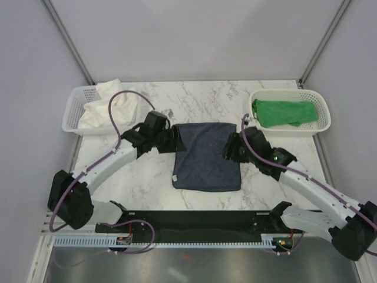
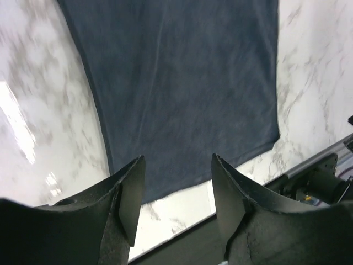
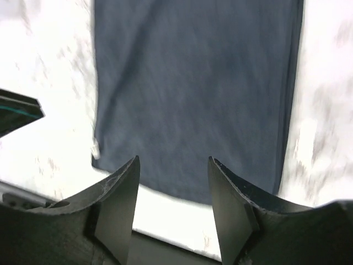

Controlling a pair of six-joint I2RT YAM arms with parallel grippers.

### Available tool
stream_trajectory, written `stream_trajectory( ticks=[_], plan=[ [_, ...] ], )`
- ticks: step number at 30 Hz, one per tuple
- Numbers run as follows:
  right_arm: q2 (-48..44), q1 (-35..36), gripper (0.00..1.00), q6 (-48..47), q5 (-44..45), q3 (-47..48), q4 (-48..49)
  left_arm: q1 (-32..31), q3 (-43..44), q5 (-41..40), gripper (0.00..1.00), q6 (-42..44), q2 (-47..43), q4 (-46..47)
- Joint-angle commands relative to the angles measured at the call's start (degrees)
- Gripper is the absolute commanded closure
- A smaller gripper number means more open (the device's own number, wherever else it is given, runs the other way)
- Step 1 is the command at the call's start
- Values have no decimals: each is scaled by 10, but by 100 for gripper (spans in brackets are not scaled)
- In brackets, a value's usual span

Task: Fold and stack the towels
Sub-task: Fold the towel

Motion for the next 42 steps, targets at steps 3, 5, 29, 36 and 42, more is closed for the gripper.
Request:
stream_trajectory(
  ticks=[3, 5, 29, 36, 42],
  plan=[
    [179, -105, 40, -244, -76, 194, 28, 69, 158, -6, 44, 221, 130, -12],
    [242, -141, 40, -315, -101, 235, 26, 98, 208, 8, 43, 252, 167, -9],
    [659, -307, 43, -560, -304, 533, -65, 178, 475, 152, 37, 408, 531, 2],
    [705, -313, 44, -591, -326, 571, -114, 184, 525, 166, 36, 426, 558, -27],
    [710, -314, 44, -606, -322, 570, -130, 193, 546, 178, 37, 442, 576, -57]
  ],
)
